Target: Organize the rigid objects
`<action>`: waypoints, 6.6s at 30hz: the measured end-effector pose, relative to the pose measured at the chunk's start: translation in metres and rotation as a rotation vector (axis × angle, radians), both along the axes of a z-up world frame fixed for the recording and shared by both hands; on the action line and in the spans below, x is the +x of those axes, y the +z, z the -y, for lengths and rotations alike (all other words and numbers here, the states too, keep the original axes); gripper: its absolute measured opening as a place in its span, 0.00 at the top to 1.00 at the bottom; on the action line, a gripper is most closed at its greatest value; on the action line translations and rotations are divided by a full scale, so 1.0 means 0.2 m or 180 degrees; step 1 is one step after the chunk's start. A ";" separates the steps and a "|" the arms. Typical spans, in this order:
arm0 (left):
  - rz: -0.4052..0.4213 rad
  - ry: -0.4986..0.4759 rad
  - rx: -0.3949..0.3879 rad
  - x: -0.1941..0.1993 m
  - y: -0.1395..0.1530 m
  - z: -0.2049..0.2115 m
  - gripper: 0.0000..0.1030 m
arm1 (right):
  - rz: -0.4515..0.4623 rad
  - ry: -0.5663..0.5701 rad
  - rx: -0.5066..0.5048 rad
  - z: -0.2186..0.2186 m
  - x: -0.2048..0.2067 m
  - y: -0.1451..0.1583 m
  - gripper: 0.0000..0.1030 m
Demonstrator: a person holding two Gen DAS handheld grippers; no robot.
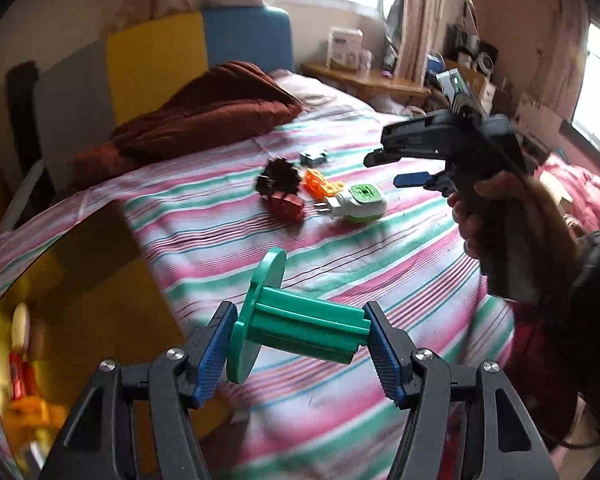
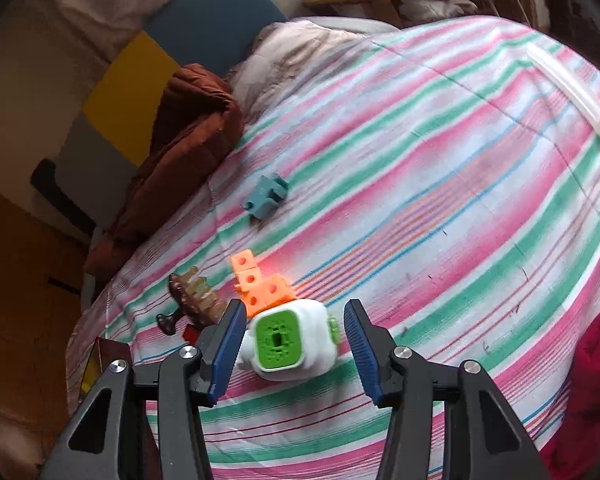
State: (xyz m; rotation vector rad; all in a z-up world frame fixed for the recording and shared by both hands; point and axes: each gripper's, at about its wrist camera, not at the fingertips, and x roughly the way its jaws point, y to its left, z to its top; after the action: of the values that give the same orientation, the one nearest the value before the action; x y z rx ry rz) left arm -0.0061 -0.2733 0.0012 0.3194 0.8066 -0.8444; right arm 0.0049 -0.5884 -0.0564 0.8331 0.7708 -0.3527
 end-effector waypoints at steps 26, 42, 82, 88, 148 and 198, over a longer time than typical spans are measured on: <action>-0.0212 0.0947 -0.0365 0.09 0.01 -0.72 0.37 | -0.0568 0.0658 -0.0202 -0.35 0.73 -0.14 0.47; -0.0221 0.0952 -0.0437 0.03 0.02 -0.73 0.37 | -0.0165 0.2009 -0.0799 -0.83 0.35 0.11 0.92; -0.0152 0.1412 -0.0311 0.07 -0.02 -0.86 0.37 | -0.0459 0.2143 -0.1424 -0.91 0.18 -0.14 0.44; 0.0077 0.1614 -0.0130 0.03 0.00 -0.88 0.37 | -0.0401 0.2015 -0.1161 -0.86 0.20 -0.14 0.44; -0.0919 0.2005 -0.0030 1.29 -0.29 -0.86 0.40 | -0.0421 0.2003 -0.1108 -0.84 0.23 -0.15 0.45; 0.0179 0.2405 0.0131 0.05 -0.06 -1.19 0.15 | -0.0408 0.1953 -0.1400 -0.88 0.21 -0.14 0.45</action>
State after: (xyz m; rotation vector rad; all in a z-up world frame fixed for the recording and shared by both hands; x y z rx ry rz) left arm 0.0034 -0.0357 -0.0115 0.0557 0.8082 -0.1104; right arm 0.0474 -0.4118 -0.0837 0.1399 0.9806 -0.0179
